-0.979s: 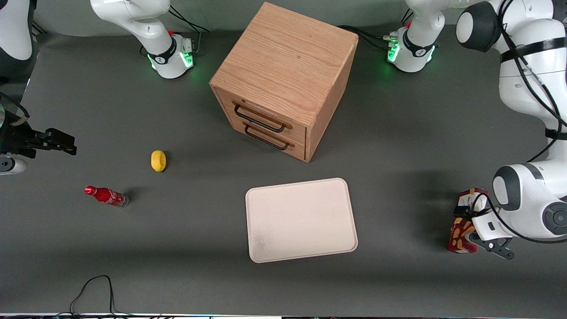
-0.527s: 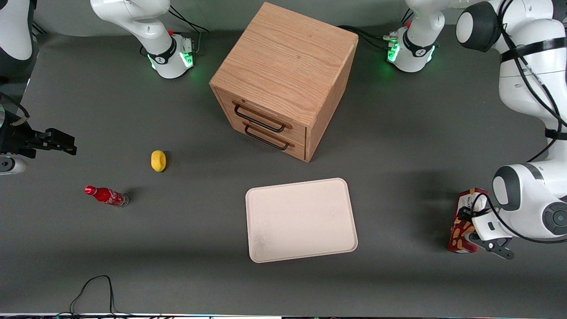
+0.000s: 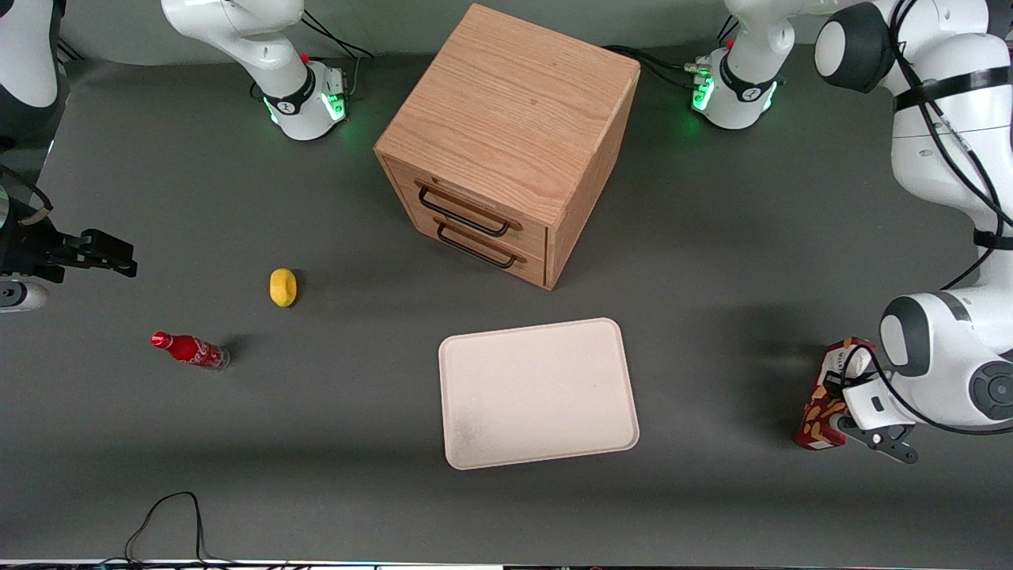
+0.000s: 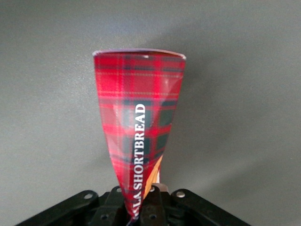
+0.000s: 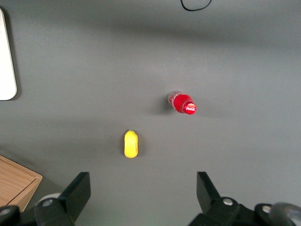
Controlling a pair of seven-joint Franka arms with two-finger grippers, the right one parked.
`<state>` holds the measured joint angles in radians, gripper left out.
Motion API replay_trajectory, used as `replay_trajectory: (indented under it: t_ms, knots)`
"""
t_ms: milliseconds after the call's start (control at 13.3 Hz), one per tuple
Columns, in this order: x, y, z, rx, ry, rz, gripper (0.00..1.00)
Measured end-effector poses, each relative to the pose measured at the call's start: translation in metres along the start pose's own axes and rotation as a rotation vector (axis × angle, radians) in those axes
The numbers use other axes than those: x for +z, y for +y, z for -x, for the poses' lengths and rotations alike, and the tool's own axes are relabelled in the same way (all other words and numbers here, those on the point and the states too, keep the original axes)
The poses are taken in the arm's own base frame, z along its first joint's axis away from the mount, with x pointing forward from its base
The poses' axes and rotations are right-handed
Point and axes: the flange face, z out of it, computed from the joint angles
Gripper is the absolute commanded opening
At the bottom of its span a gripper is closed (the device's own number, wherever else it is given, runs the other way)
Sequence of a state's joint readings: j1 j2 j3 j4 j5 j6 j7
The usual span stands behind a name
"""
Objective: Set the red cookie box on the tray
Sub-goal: 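Close the left gripper on the end of the shortbread box, then lift the box upright with the left gripper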
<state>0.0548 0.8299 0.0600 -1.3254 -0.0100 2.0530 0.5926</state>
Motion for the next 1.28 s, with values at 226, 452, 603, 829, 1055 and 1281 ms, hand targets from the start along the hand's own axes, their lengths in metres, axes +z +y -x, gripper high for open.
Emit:
replay_trajectory:
  t_ms: [226,452,603,829,1055,1281]
  knots:
    - [-0.012,0.006,0.003,0.003,-0.031,0.025,0.0]
    - [-0.082,0.026,0.011,-0.041,-0.078,0.059,0.0]
    - [-0.154,0.055,0.025,-0.092,-0.106,0.072,0.0]
    - [-0.259,0.101,0.058,-0.17,-0.125,0.074,0.0]
    - [-0.326,0.125,0.094,-0.208,-0.119,0.071,0.0]
    - [-0.34,0.127,0.103,-0.219,-0.11,0.062,0.0]
